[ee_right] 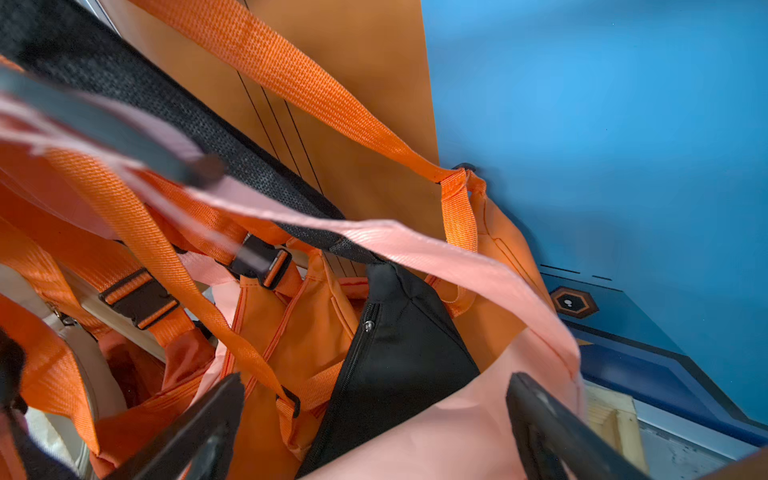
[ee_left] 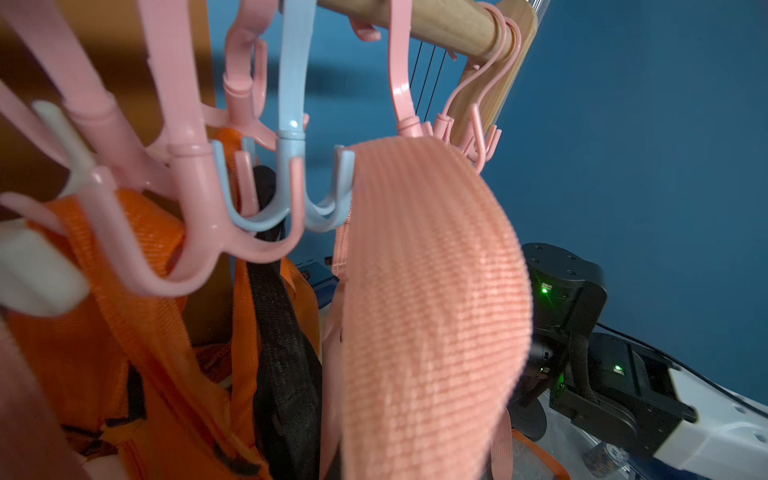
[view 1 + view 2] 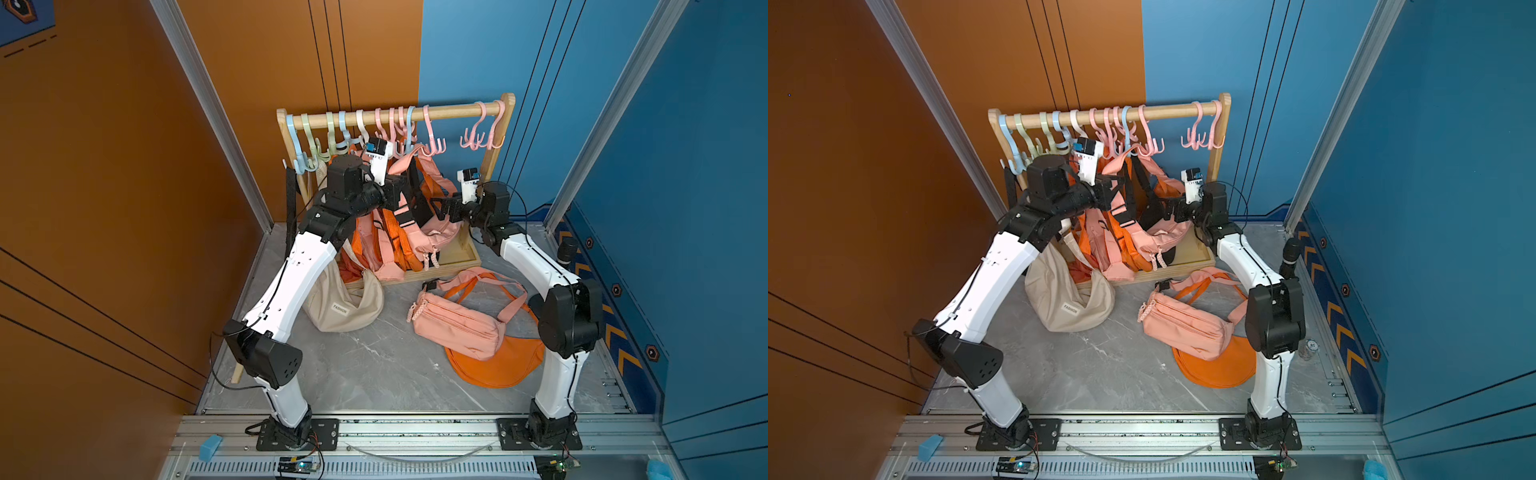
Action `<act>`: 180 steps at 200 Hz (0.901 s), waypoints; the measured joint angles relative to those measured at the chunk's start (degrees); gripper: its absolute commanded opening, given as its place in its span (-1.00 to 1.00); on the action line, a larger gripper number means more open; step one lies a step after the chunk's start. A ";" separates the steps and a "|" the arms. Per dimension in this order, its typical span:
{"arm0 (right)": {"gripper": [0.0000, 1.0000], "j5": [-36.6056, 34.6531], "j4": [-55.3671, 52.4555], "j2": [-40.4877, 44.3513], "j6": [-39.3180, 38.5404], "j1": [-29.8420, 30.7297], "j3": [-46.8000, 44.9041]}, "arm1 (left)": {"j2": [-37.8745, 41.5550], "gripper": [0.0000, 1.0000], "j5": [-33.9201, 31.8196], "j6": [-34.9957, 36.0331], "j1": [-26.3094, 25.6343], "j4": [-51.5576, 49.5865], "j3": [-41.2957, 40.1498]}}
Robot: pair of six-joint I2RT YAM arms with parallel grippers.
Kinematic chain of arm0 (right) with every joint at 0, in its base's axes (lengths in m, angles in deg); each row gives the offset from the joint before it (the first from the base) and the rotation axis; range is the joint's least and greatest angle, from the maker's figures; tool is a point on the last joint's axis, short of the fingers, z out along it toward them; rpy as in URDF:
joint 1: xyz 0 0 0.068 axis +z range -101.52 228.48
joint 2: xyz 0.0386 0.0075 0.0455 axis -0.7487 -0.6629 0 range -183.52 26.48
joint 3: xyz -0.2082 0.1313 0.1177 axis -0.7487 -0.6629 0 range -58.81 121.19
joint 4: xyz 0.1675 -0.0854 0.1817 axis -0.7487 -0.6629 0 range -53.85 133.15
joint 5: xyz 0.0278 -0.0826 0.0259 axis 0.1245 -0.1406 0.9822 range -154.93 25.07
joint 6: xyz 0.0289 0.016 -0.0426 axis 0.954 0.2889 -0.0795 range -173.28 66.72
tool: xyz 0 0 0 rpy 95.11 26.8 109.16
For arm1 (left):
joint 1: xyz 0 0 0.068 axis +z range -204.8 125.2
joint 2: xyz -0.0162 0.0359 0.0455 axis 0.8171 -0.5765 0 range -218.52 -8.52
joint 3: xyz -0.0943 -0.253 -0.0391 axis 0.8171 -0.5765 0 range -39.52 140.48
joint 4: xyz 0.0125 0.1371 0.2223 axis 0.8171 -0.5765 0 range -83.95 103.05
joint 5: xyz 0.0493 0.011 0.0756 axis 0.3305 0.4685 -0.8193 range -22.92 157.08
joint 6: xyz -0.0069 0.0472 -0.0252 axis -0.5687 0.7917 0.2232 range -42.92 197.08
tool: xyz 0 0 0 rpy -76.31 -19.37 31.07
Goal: Take the bag off the hook
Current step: Pick up the bag from the hook.
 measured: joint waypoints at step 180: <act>0.96 1.84 -2.80 5.44 -10.10 -0.90 0.15 | 0.28 -1.00 3.32 -0.85 1.14 -0.76 -0.90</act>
